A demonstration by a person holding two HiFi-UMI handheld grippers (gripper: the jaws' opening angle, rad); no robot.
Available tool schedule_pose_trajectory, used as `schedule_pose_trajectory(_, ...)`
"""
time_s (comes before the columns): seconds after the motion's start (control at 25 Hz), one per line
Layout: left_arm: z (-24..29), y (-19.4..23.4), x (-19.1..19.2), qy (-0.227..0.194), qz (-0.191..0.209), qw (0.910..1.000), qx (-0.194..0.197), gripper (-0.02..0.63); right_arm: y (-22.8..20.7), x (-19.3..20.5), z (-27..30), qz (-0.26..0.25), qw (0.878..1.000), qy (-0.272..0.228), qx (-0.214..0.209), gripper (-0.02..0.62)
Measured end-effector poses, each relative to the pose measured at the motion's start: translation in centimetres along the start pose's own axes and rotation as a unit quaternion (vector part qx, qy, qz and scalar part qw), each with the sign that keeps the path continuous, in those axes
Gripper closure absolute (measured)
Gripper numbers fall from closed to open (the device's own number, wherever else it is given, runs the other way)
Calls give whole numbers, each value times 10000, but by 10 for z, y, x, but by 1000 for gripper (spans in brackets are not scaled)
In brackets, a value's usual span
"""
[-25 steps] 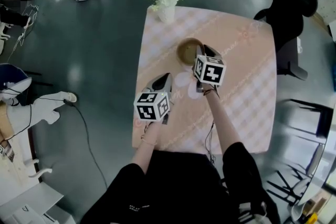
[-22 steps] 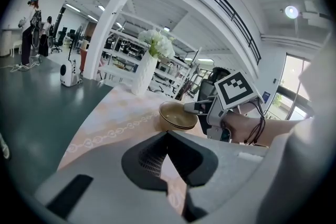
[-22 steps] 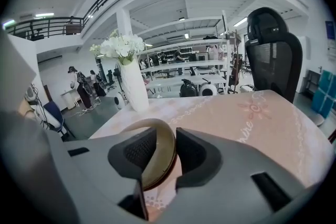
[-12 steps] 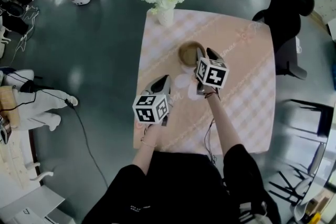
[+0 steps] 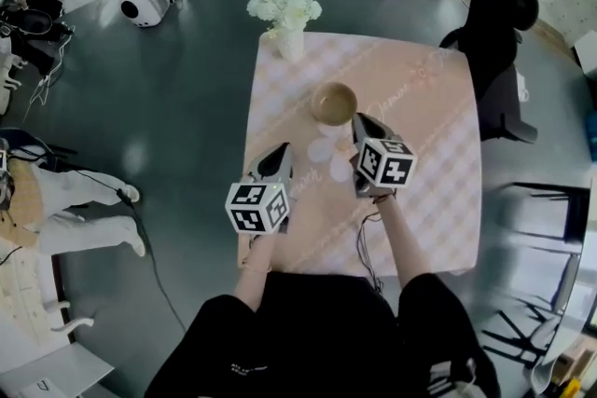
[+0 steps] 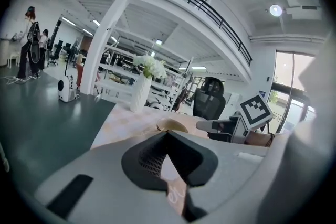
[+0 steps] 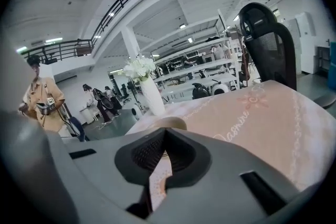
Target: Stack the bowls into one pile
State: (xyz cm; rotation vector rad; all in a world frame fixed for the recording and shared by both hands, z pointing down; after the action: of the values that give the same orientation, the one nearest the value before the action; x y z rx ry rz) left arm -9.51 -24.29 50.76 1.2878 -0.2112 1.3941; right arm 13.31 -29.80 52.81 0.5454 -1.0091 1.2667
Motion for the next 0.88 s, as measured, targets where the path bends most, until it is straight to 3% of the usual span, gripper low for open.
schedule_pose_trajectory(0.44, -55, -29, -16, -518, 732, 9957, 219, 609, 28, -16, -83, -74, 9909, -1061, -821, 601)
schedule_pose_trajectory(0.88, -115, -47, -36, -1259, 1002, 9866, 271, 609, 57, -29, -154, -424, 9742, -1897, -1149, 601)
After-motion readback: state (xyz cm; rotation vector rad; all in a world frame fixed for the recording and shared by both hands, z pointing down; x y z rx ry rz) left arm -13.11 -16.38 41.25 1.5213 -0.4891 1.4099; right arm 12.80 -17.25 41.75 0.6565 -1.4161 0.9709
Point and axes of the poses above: the fingertips, and each gripper's own axes: z forward along the fingers, y to its left, x out of its underside, the point moved 7 cm from there along -z, backward along the fingers, and after that the axes turned 10 degrees about -z, right-handed, at the moved point
